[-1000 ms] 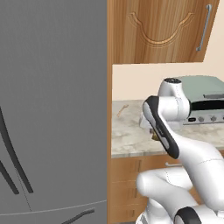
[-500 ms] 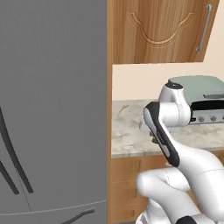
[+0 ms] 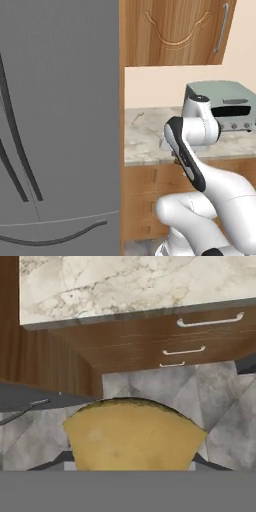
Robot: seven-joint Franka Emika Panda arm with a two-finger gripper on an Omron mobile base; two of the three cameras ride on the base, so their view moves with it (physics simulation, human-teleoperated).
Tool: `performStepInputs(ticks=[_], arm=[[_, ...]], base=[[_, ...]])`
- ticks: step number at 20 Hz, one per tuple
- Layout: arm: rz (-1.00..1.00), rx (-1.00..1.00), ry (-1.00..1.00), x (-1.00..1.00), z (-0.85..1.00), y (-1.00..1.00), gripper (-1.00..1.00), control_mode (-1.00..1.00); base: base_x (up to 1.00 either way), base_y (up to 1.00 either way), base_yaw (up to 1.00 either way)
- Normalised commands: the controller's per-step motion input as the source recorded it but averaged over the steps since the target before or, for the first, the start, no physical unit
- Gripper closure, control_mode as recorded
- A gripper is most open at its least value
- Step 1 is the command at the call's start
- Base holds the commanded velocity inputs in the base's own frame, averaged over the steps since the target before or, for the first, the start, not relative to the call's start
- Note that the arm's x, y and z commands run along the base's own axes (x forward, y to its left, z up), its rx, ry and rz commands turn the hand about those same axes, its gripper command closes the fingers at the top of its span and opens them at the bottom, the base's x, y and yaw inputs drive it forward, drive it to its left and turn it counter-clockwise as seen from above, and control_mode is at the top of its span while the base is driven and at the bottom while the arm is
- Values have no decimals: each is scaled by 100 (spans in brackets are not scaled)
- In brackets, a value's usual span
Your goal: Place the sponge inside the microwave to prepare for sanitizing.
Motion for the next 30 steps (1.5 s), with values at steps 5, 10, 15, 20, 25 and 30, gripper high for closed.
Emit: performStepInputs(ticks=[5, 10, 15, 20, 25, 30], arm=[[0, 0, 0, 0, 0, 0, 100, 100], [0, 0, 0, 0, 0, 0, 100, 100], [0, 0, 0, 0, 0, 0, 100, 100], [0, 0, 0, 0, 0, 0, 100, 100], [0, 0, 0, 0, 0, 0, 100, 100], [0, 0, 0, 0, 0, 0, 100, 100]], base=[[-69, 41, -3], [-38, 91, 1], [-6, 100, 9], [0, 100, 4], [0, 100, 9], [0, 100, 15]])
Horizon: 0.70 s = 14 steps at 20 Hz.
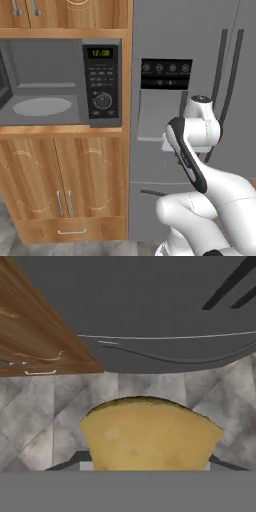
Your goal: Place the sponge inside the microwave to prepare for sanitizing.
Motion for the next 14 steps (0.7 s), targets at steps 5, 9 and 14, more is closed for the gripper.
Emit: performStepInputs(ticks=[5, 9, 14], arm=[[0, 0, 0, 0, 0, 0, 100, 100], [0, 0, 0, 0, 0, 0, 100, 100], [0, 0, 0, 0, 0, 0, 100, 100]], base=[[1, 74, 25], [18, 72, 29], [25, 37, 24]])
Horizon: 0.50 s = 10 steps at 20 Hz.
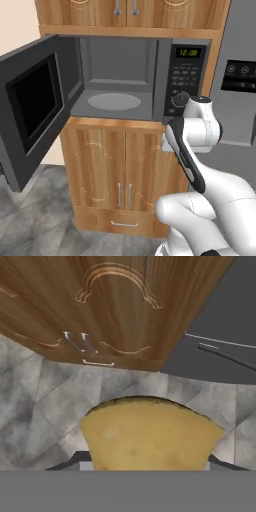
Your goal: Place the sponge inside the microwave to prepare for sanitizing.
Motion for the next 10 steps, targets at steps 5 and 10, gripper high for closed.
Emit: performStepInputs(ticks=[5, 10], arm=[[0, 0, 0, 0, 0, 0, 100, 100], [0, 0, 0, 0, 0, 0, 100, 100]], base=[[32, 22, 12], [34, 69, 18]])
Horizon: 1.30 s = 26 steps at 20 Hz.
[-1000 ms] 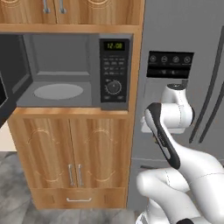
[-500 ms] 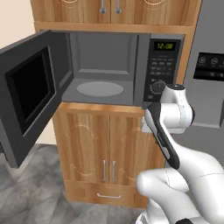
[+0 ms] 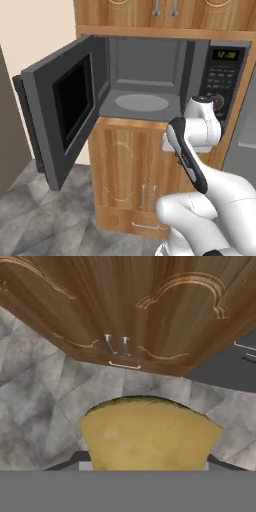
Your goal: Place the sponge inside the microwave to prepare for sanitizing.
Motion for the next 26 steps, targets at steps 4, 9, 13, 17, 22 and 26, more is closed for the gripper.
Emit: performStepInputs(ticks=[4, 9, 13, 17, 22, 26], arm=[[0, 0, 0, 0, 0, 0, 100, 100], [0, 0, 0, 0, 0, 0, 100, 100], [0, 0, 0, 0, 0, 0, 100, 100], [0, 0, 0, 0, 0, 0, 100, 100], [0, 0, 0, 0, 0, 0, 100, 100], [0, 0, 0, 0, 0, 0, 100, 100]], base=[[45, 52, 18], [63, -3, 2], [44, -9, 5], [34, 0, 1], [31, 0, 0], [43, 0, 0]])
